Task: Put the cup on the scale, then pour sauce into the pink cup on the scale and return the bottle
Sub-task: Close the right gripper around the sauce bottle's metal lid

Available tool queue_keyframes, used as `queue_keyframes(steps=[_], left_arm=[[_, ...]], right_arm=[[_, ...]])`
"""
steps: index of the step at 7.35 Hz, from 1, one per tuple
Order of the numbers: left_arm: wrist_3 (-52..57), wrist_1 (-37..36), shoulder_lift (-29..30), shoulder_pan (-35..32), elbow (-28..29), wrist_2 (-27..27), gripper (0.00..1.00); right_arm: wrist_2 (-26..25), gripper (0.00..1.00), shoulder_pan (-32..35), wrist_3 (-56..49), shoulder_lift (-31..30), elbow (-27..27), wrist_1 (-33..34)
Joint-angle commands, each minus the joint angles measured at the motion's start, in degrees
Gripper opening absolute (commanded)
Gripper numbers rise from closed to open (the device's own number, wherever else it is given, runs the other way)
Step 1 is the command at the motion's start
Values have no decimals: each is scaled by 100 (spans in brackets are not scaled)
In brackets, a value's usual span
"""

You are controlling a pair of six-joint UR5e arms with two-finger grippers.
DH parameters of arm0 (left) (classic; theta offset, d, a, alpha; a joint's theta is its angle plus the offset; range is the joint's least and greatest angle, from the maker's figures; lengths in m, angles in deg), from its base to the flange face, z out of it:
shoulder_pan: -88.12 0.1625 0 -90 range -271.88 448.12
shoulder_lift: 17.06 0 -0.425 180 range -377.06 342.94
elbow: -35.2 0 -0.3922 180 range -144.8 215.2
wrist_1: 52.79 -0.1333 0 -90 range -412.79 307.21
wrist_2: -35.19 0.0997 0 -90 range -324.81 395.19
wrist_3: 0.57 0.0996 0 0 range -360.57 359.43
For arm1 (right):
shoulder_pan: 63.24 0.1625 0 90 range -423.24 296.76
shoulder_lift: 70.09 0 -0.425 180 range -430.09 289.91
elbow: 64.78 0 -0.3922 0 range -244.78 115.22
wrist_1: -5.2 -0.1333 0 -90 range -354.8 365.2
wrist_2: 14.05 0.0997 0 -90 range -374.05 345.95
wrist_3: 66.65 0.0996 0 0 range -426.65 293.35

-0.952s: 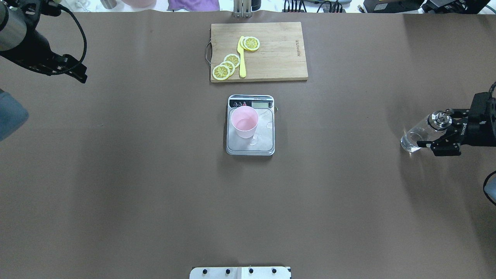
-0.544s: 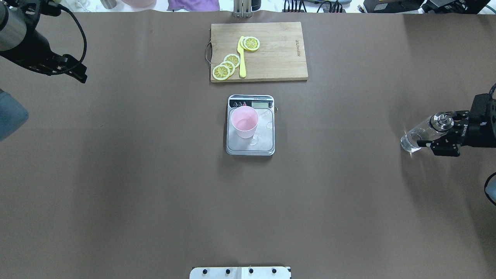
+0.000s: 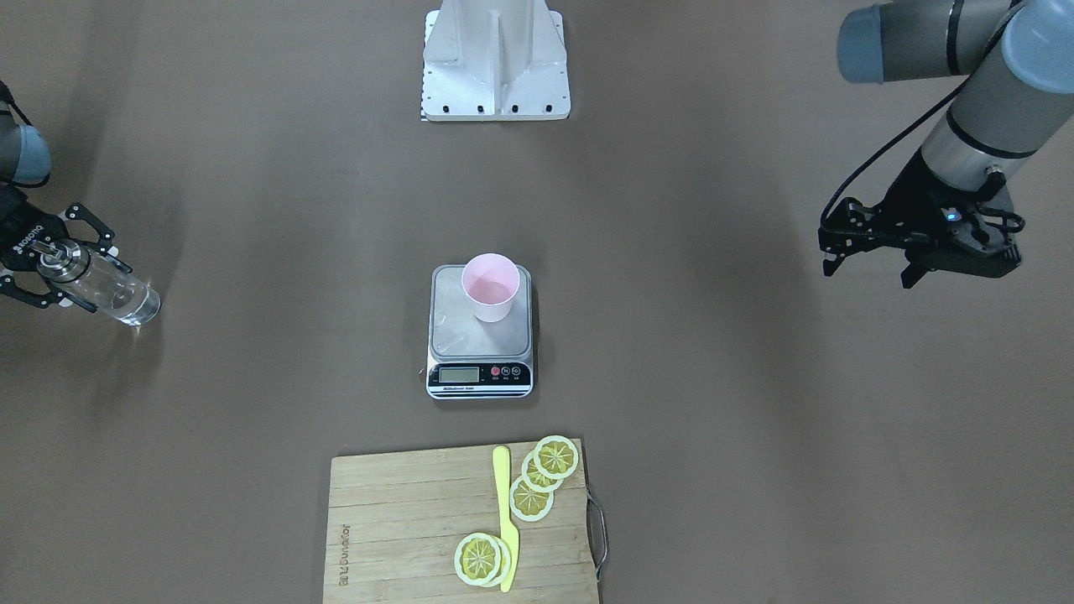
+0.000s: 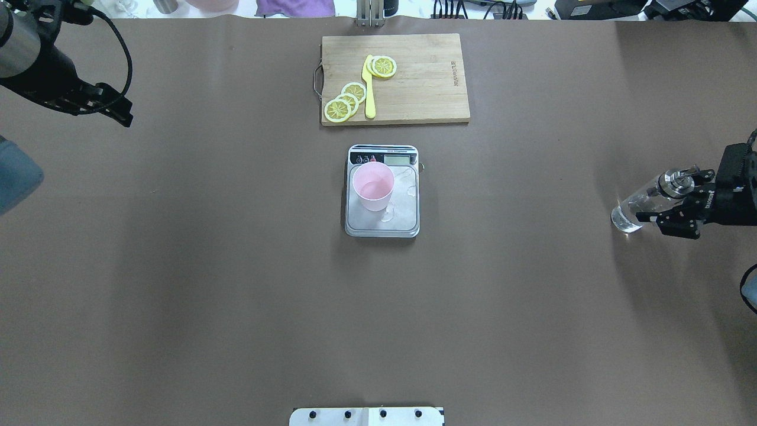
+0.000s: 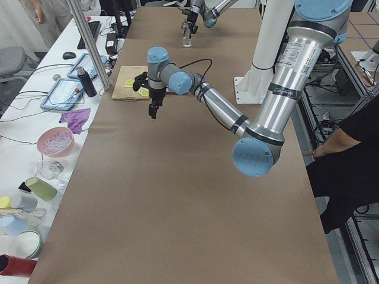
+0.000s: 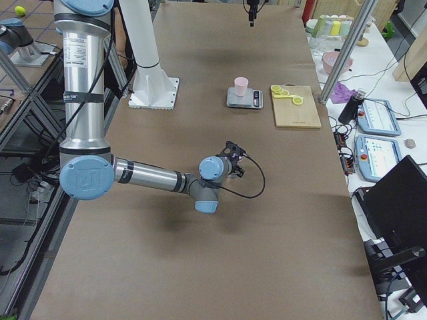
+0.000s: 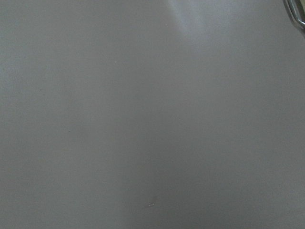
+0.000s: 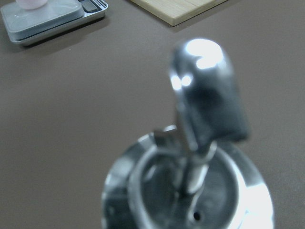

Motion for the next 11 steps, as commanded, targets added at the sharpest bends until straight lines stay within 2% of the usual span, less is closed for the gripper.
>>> queue_keyframes(steps=[1, 4, 5, 7, 9, 11], left_arm=[[0, 0, 0, 0, -1, 0, 95], [9, 0, -9, 0, -10, 9, 95], [0, 0, -9, 0, -10, 9, 95], [0, 0, -9, 0, -10, 9, 94], [9, 0, -9, -9, -27, 0, 95], [9, 0, -9, -9, -28, 0, 95]], right_arm=[[51, 54, 11, 278, 34, -106, 8], [288, 54, 141, 281, 51, -212, 209], [498, 54, 343, 281, 78, -352, 497], [876, 54, 660, 254, 148, -808, 1357], [895, 54, 635, 202, 139, -1265, 2096], [878, 54, 573, -16, 148, -2228, 3611]])
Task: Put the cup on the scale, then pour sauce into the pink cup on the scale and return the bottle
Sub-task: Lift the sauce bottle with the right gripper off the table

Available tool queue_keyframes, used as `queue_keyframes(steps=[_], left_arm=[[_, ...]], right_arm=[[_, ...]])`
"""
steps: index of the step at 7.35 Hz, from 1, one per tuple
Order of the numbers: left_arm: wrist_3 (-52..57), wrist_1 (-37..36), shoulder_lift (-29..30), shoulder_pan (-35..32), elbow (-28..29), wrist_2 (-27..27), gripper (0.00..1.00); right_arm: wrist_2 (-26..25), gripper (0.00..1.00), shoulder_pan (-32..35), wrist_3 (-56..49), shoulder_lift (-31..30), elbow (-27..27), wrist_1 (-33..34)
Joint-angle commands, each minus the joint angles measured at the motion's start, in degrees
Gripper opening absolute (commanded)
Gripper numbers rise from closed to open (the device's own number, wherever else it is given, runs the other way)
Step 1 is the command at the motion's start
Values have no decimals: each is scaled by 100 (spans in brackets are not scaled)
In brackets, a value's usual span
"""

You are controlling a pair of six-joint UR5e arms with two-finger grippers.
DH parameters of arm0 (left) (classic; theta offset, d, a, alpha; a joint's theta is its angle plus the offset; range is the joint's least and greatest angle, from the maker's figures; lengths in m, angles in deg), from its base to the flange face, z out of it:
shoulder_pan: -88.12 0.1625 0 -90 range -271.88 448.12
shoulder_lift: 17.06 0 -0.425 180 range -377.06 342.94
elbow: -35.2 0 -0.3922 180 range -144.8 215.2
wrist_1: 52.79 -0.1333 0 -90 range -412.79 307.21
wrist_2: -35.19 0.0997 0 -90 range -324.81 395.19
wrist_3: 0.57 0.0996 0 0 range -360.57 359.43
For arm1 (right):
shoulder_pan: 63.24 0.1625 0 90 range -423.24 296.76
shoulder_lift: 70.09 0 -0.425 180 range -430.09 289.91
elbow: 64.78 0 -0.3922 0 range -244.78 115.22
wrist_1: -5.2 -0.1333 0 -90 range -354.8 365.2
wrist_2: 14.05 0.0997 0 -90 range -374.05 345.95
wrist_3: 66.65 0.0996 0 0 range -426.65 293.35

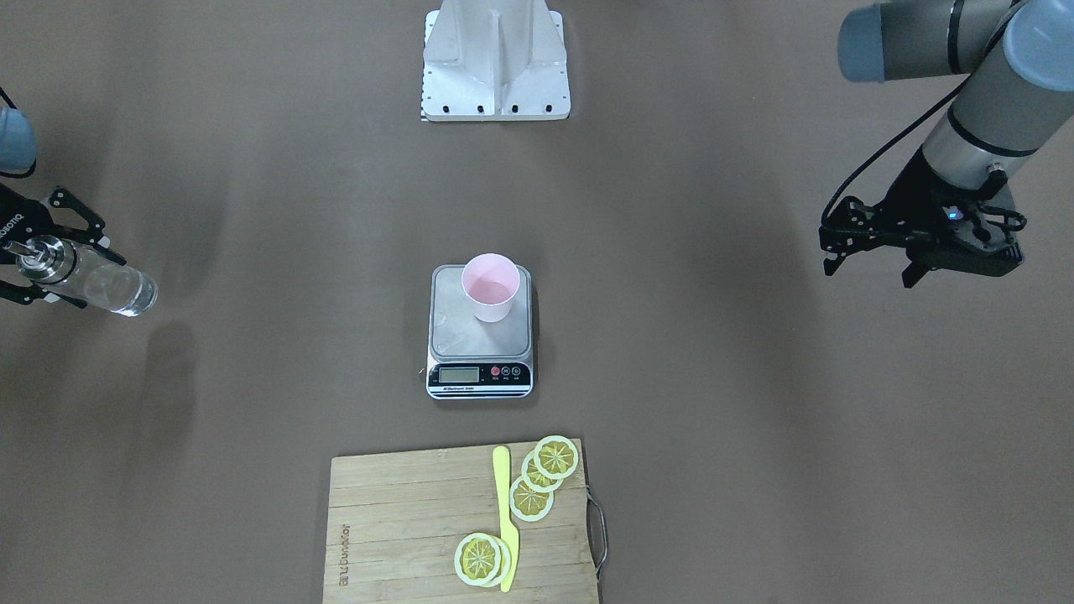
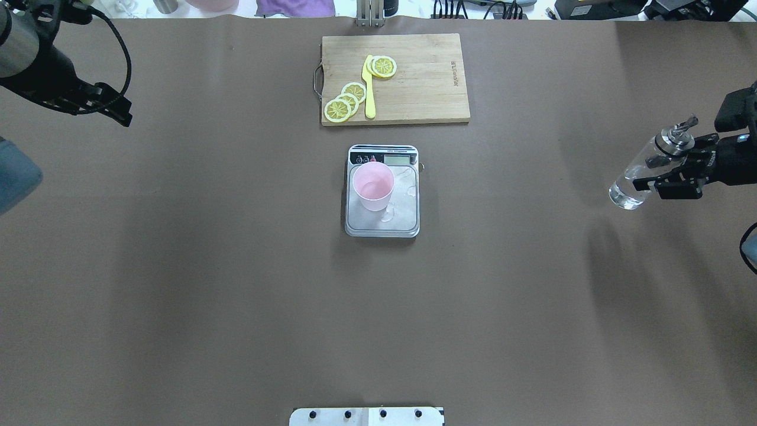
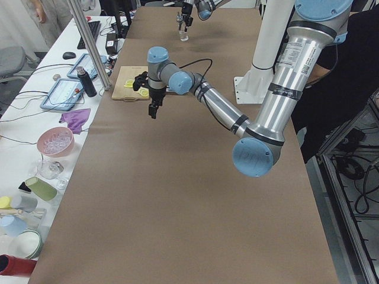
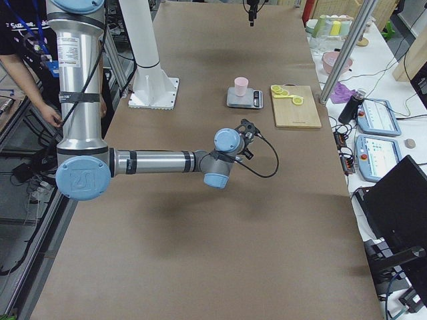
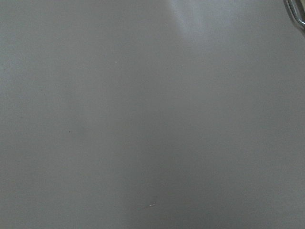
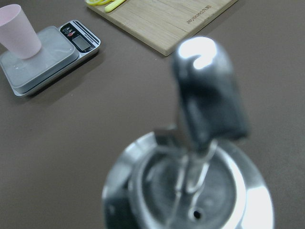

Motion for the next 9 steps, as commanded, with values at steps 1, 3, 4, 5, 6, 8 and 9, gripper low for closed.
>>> queue_keyframes(steps=[1, 3, 4, 5, 6, 8, 9], left_arm=[[0, 0, 0, -1, -2, -1, 95], [0, 0, 0, -1, -2, -1, 95], [0, 0, 0, -1, 7, -1, 95], [0, 0, 0, -1, -2, -1, 95], [9, 9, -9, -1, 7, -1, 95], [18, 0, -9, -1, 7, -1, 95], [18, 0, -9, -1, -2, -1, 95]], right_arm=[[-15, 55, -26, -522, 20, -1191, 1978], [-129, 55, -17, -1435, 273, -2290, 4313], [-408, 55, -113, -1657, 519, -2678, 5239], [-698, 57, -323, -1764, 739, -2926, 5884], [-840, 57, -455, -1861, 1072, -2989, 6412], [-1200, 57, -780, -2020, 1853, -3130, 7728], [-1393, 57, -912, -2229, 2327, -3139, 8493]])
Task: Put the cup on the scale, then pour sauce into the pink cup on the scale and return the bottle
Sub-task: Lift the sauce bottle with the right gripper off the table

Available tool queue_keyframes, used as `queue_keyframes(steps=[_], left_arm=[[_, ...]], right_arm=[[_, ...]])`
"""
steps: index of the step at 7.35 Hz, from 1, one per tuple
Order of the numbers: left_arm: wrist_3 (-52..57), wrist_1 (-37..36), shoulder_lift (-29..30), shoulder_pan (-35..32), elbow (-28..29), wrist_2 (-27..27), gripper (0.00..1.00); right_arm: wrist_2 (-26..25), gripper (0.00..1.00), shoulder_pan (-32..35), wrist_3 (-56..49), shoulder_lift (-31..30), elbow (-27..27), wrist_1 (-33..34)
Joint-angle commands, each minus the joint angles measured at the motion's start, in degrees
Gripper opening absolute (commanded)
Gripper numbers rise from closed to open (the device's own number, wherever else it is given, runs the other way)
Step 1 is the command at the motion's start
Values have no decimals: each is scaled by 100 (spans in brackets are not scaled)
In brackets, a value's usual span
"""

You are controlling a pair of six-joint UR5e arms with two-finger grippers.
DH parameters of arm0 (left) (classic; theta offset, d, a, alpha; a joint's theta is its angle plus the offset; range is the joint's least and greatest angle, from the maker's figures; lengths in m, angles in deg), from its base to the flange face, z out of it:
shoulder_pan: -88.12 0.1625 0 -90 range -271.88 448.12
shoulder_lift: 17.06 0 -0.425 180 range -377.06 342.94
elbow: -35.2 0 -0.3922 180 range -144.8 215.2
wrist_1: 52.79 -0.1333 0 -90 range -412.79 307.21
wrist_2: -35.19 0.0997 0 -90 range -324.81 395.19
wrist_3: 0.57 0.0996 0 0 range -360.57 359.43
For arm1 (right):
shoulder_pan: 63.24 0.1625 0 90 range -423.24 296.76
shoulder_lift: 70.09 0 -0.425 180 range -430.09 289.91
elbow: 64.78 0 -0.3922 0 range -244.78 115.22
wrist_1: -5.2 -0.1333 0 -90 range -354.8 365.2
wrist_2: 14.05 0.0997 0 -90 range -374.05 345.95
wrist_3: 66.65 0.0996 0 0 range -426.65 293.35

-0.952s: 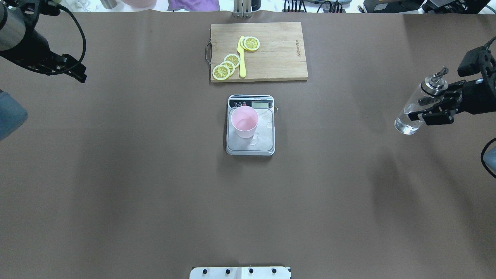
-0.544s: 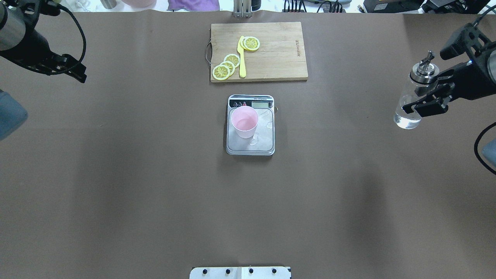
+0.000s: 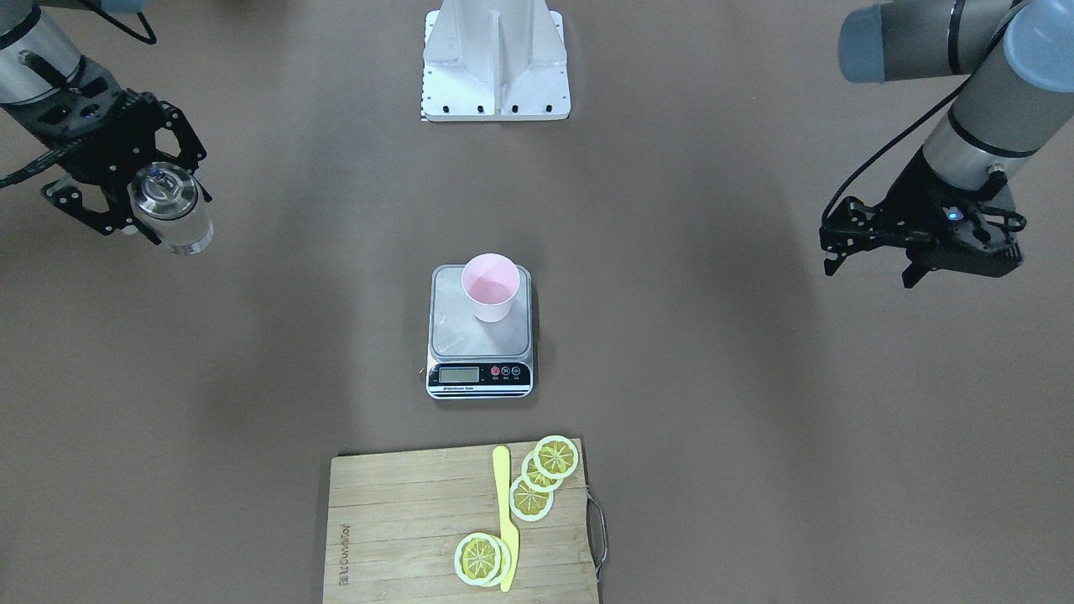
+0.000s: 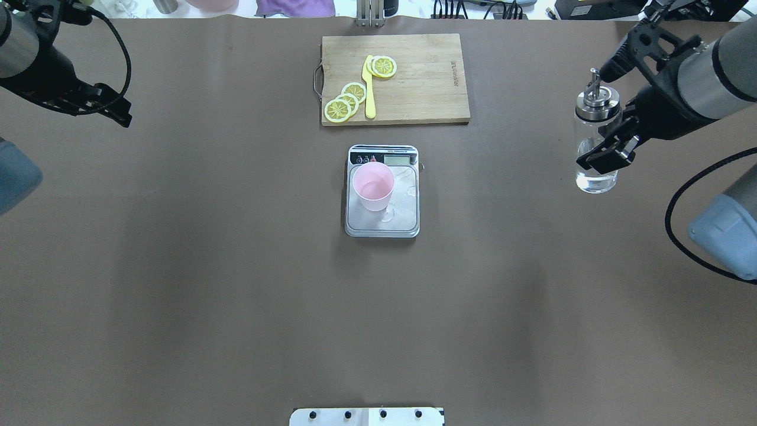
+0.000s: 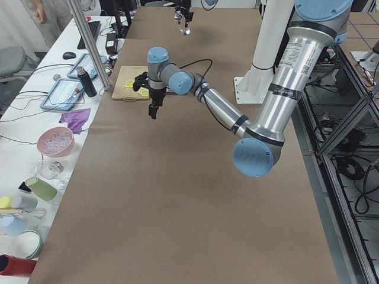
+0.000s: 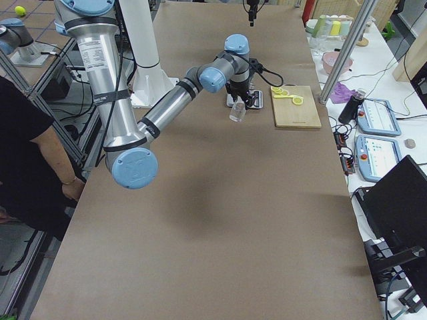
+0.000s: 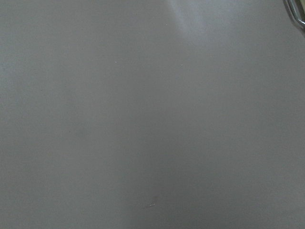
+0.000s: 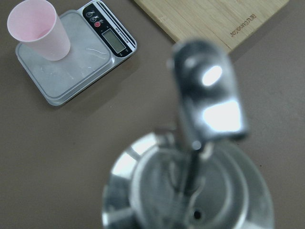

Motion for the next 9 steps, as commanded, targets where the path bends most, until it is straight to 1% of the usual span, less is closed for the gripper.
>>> queue_keyframes(steps=[1, 2, 4, 6, 9], left_arm=[[-1, 8, -1, 0, 2, 0, 94], [-1, -1, -1, 0, 2, 0, 94], [8, 8, -9, 0, 2, 0, 94], [8, 25, -89, 0, 11, -9, 94], [8, 25, -97, 0, 37, -9, 94]], right_arm=[[-527, 57, -284, -475, 900, -74, 1587], [-721, 57, -363, -600, 1086, -74, 1942], [-1072, 57, -626, -627, 1210, -65, 2295], [-1521, 57, -846, -846, 1753, -13, 3118], [-1847, 57, -1084, -856, 1940, 136, 3211]])
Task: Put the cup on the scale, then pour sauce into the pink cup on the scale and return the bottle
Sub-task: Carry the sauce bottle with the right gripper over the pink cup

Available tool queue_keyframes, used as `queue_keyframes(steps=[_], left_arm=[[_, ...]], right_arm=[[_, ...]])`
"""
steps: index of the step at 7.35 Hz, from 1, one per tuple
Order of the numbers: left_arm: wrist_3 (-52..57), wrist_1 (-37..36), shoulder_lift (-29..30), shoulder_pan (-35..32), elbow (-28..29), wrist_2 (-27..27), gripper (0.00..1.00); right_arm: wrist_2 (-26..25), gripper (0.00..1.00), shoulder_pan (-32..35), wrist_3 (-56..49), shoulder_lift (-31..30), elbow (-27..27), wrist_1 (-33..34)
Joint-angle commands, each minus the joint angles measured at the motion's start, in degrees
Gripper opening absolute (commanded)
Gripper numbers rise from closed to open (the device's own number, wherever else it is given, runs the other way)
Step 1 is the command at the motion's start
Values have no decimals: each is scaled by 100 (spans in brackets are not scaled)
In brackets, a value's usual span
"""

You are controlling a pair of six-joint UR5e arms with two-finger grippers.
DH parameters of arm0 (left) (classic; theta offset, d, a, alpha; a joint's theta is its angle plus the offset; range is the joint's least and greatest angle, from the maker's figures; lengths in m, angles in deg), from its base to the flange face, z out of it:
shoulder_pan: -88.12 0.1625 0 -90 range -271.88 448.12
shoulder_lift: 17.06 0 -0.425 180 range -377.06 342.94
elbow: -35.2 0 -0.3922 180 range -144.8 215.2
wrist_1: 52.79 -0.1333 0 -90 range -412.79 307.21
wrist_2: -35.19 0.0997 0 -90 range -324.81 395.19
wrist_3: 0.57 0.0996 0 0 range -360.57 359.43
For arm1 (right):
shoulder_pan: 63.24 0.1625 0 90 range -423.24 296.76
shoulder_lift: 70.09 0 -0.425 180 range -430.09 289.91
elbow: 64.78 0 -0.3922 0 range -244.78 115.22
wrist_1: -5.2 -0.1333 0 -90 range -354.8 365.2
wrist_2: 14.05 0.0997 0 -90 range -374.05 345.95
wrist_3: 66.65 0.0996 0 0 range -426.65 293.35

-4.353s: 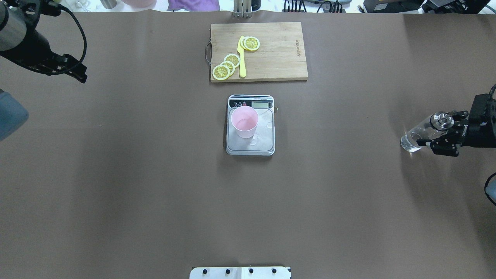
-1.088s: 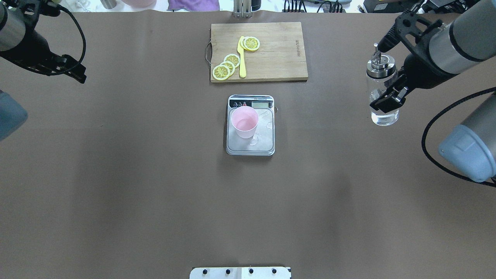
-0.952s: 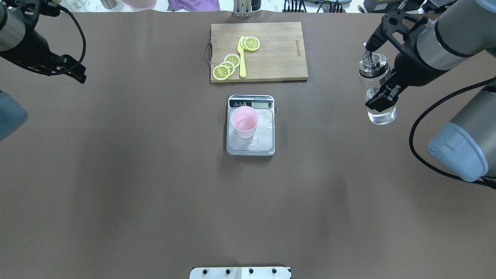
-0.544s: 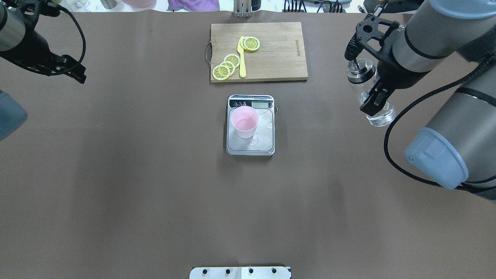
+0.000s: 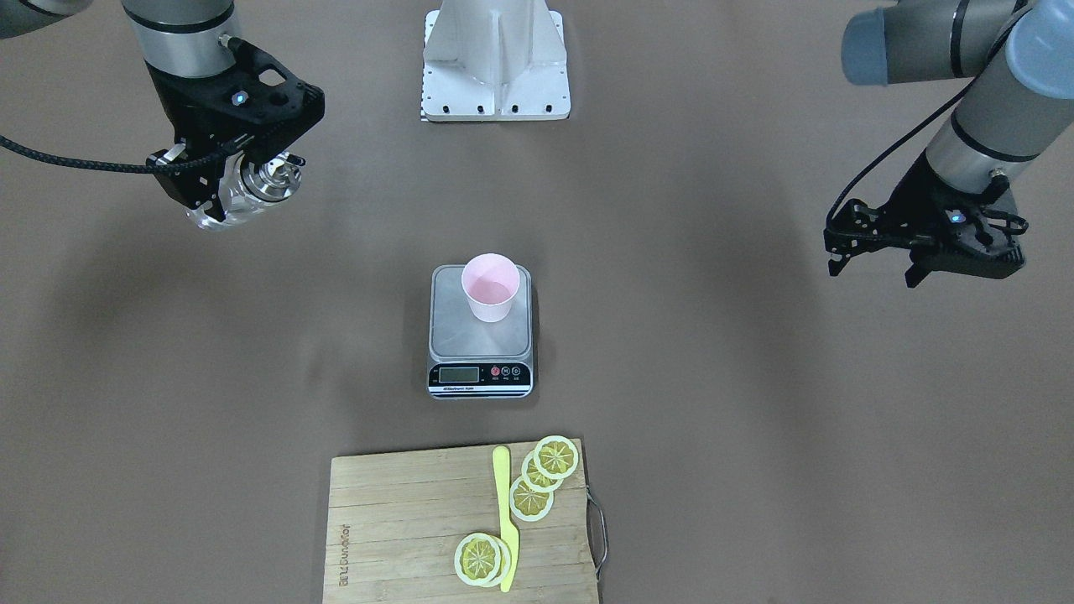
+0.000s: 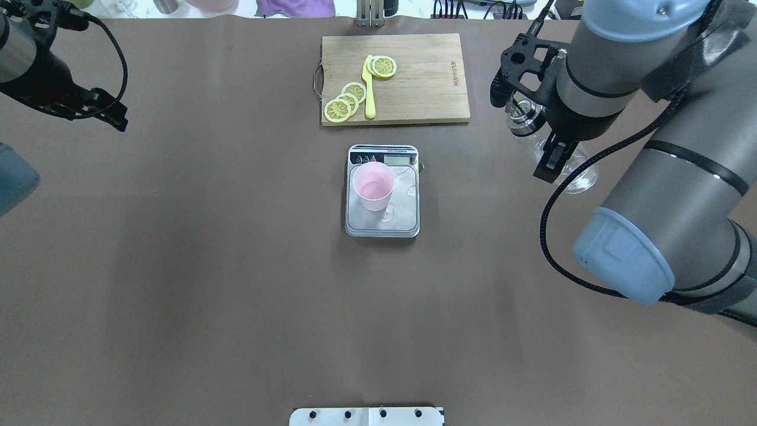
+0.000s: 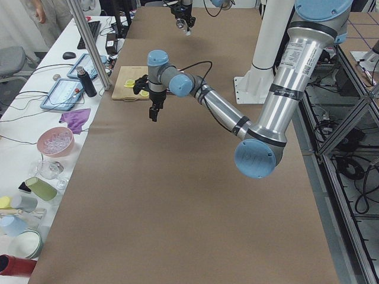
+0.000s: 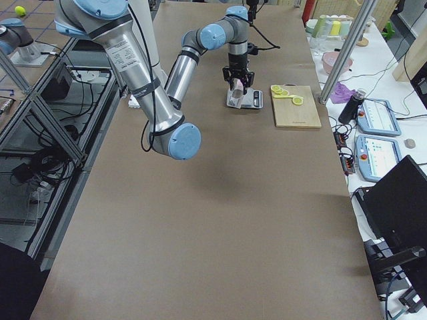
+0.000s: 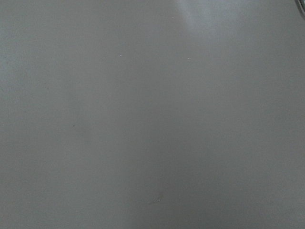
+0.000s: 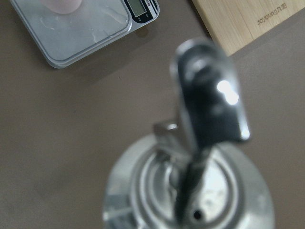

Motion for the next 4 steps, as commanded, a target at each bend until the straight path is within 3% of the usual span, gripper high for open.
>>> queue_keyframes(steps=[1, 4], left_arm=[[-2, 0, -3, 0, 14, -9, 94], [-2, 18, -47, 0, 23, -18, 94]], right_arm=[[-240, 57, -118, -6, 194, 184, 109], [-487, 57, -241, -103, 642, 544, 408]])
